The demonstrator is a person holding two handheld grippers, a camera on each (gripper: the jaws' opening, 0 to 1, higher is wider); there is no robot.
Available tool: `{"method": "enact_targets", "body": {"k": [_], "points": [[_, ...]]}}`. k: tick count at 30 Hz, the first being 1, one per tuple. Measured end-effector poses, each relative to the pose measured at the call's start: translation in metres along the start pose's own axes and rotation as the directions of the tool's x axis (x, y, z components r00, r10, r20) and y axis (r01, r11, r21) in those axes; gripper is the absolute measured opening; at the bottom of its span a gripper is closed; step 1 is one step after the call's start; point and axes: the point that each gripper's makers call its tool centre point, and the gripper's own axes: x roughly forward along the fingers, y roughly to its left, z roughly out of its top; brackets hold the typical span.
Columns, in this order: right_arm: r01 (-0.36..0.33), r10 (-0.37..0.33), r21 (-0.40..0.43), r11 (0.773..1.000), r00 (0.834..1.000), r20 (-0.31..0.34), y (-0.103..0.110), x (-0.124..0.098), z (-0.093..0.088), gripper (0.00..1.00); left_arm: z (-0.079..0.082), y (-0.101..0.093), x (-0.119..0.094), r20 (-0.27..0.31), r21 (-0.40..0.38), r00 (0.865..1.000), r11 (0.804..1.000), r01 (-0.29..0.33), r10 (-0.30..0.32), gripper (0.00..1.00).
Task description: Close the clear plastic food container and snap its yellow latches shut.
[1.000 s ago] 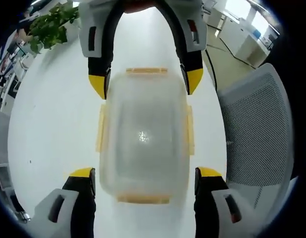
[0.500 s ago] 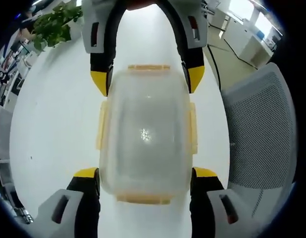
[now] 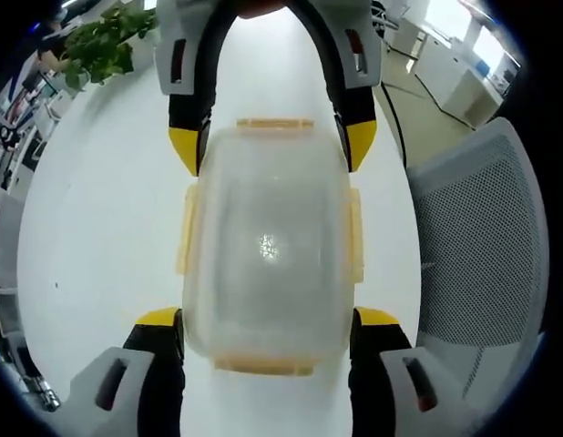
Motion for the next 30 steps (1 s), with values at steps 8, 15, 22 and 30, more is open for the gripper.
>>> {"method": "enact_targets", "body": {"k": [8,15,22,30], "points": [[0.002,-0.002,-0.001,1.0,1.0,-0.008,0.0,0.0,0.0,0.72,0.0,0.0,0.0,-0.002,0.001,1.0,1.0,-0.005,0.005,0.73],[0.0,0.0,-0.001,1.0,1.0,-0.006,0.002,0.003,0.005,0.72,-0.006,-0.002,-0.001,-0.009,0.004,1.0,1.0,-0.002,0.002,0.73],[0.001,-0.001,-0.003,1.0,1.0,-0.002,0.003,0.005,0.008,0.72,-0.009,-0.003,-0.002,-0.011,0.001,1.0,1.0,-0.003,0.003,0.74],[0.002,-0.002,0.001,1.0,1.0,0.002,0.003,0.007,0.012,0.72,-0.014,-0.003,-0.003,-0.005,0.0,1.0,1.0,-0.002,0.002,0.74]]}}
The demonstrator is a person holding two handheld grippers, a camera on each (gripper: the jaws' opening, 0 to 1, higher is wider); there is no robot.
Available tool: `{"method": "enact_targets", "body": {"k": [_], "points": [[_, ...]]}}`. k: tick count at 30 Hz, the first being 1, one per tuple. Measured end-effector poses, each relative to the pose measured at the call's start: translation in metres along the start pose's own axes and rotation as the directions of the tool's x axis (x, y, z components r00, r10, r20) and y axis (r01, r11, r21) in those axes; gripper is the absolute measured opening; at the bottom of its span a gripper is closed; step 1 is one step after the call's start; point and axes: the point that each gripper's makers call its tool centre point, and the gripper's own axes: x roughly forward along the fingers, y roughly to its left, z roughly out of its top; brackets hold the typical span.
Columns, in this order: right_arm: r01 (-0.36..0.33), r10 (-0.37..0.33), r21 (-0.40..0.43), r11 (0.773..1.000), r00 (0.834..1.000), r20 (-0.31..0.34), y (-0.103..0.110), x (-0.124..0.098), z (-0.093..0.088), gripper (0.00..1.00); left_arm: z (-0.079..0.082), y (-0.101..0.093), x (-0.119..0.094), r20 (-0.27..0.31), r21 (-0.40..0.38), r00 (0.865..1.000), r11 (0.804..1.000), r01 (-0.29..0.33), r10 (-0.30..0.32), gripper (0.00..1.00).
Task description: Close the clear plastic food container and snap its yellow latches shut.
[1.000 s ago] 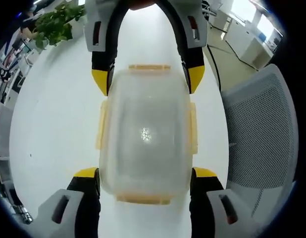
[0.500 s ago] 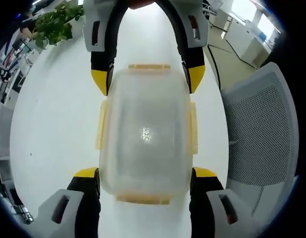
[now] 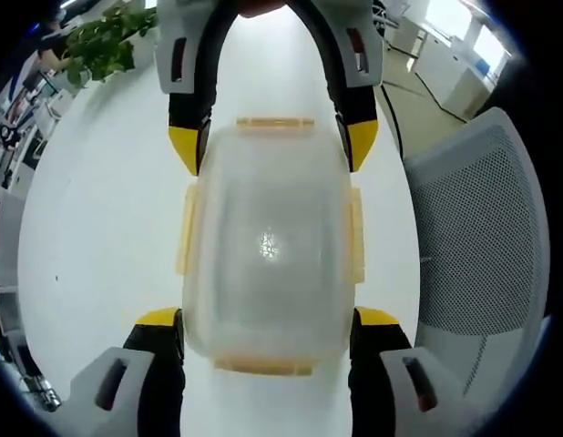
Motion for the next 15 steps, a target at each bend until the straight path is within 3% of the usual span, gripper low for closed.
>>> {"method": "enact_targets", "body": {"k": [15], "points": [[0.002,-0.002,0.004,1.0,1.0,-0.001,-0.001,0.009,0.018,0.72,-0.018,-0.002,-0.003,0.001,-0.003,1.0,1.0,-0.002,0.002,0.74]]}}
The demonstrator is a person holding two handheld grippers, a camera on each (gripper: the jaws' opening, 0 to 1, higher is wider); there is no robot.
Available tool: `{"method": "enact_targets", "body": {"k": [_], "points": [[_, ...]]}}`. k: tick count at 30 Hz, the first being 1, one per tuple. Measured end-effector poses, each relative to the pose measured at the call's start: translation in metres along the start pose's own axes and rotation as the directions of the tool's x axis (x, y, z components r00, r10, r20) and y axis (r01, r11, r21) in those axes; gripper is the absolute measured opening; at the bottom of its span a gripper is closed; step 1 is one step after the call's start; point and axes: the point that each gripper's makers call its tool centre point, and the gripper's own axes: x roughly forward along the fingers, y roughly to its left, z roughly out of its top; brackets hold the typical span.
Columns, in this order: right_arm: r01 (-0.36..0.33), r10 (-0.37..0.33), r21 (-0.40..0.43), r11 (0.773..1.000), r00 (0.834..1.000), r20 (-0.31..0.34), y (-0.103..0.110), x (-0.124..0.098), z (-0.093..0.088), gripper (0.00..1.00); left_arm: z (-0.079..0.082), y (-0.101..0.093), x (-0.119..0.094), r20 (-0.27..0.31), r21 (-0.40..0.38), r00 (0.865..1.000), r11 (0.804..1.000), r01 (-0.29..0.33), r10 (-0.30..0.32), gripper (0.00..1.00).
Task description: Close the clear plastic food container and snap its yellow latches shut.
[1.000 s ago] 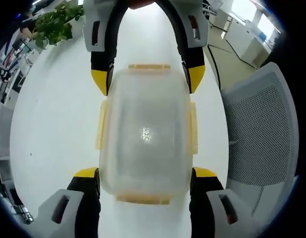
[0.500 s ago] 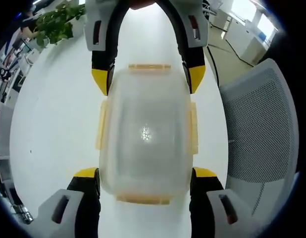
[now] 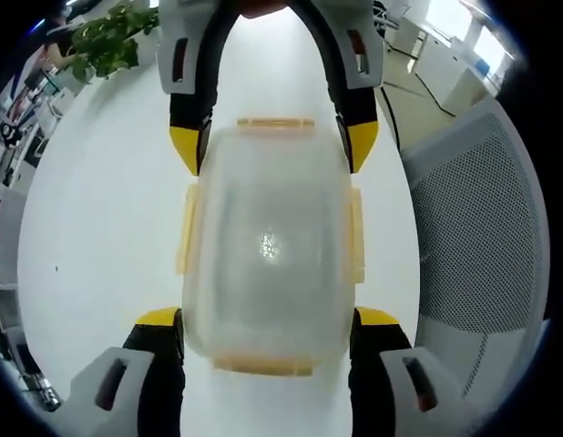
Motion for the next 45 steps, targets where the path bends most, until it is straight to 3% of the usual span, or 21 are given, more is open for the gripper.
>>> {"method": "enact_targets", "body": {"k": [45], "points": [[0.003,-0.003,0.001,1.0,1.0,-0.021,0.003,0.027,0.06,0.72,-0.062,-0.004,-0.019,0.013,-0.015,1.0,1.0,0.0,0.0,0.74]]}}
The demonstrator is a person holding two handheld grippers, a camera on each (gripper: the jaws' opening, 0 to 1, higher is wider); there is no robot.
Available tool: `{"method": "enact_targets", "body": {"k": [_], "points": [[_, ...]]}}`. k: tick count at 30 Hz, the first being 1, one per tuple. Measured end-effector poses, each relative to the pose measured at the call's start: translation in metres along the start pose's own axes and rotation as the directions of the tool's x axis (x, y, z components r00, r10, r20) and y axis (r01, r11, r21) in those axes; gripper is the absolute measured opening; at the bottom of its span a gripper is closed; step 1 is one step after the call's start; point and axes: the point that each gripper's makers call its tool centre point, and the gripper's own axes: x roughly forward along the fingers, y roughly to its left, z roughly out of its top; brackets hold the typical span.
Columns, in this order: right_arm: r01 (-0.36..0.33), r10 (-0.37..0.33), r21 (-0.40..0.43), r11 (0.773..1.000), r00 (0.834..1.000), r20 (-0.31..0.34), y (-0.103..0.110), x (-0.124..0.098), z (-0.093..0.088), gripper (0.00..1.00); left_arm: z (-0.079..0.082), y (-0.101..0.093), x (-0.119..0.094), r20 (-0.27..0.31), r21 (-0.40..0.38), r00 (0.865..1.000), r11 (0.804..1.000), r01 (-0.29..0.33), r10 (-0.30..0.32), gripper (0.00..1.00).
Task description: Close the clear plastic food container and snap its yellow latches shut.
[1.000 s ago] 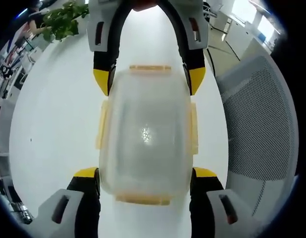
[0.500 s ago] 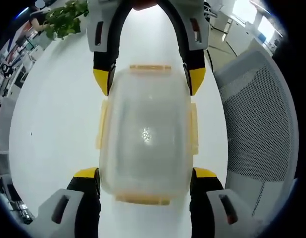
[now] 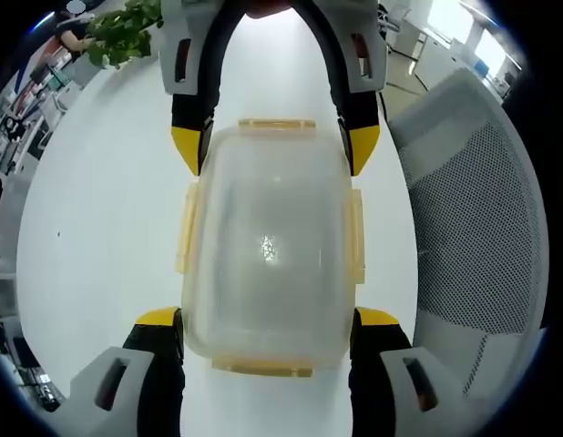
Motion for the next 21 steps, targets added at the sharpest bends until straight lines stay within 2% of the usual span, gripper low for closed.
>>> {"method": "enact_targets", "body": {"k": [21], "points": [[0.008,-0.008,0.004,1.0,1.0,0.0,-0.001,0.009,0.02,0.73,-0.021,0.0,-0.006,0.011,-0.009,1.0,1.0,-0.008,0.008,0.74]]}}
